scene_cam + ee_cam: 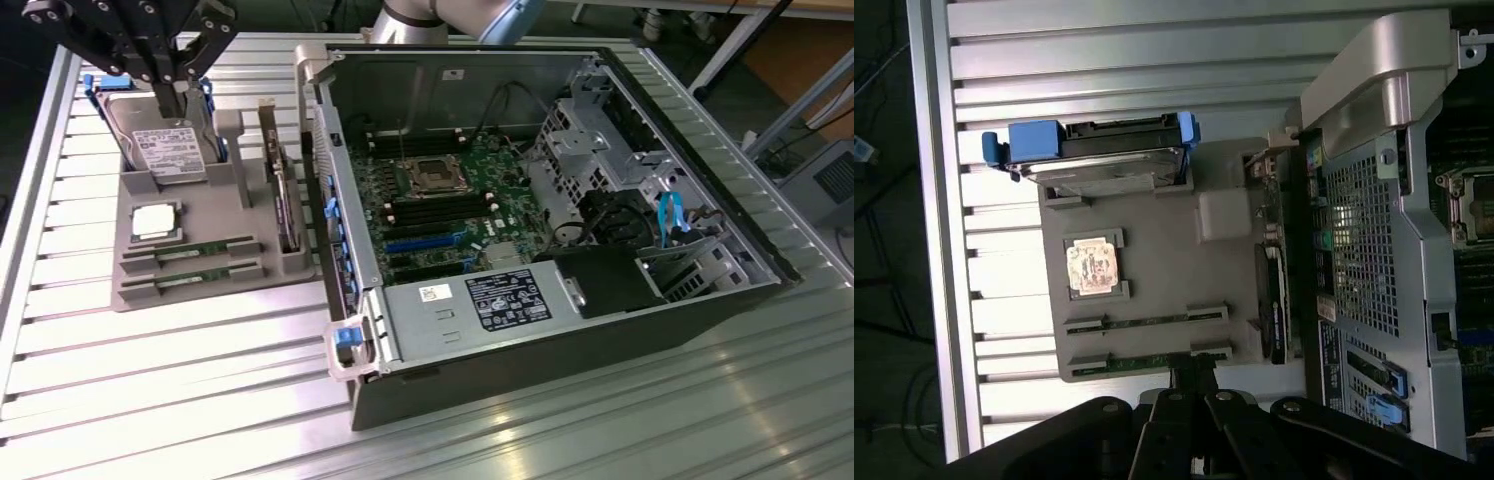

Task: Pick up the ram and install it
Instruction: 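Reach for the ram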

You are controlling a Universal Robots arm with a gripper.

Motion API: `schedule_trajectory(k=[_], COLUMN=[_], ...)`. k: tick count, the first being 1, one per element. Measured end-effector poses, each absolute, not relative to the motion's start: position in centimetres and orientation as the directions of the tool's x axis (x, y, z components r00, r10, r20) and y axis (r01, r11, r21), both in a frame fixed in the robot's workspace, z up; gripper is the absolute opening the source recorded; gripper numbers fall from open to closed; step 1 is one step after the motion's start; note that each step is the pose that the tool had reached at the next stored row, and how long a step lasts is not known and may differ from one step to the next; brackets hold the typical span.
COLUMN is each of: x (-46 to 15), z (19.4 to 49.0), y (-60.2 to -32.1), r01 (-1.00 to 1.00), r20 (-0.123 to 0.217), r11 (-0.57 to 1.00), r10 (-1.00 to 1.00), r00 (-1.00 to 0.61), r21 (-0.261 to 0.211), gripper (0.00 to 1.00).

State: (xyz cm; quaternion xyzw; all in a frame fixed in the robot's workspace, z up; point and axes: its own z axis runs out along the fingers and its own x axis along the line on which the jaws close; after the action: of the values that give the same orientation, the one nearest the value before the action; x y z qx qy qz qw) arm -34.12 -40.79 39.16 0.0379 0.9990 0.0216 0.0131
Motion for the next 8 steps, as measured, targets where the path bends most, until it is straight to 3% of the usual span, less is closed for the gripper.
schedule_trajectory(k=[8], x=[-34.1], z=[39.1], y=[-42.4], r01=[0.075], r20=[-0.025], r11=[0.996], r10=[0.076], r00=[-0.997], r21=[0.043], gripper=[0.10])
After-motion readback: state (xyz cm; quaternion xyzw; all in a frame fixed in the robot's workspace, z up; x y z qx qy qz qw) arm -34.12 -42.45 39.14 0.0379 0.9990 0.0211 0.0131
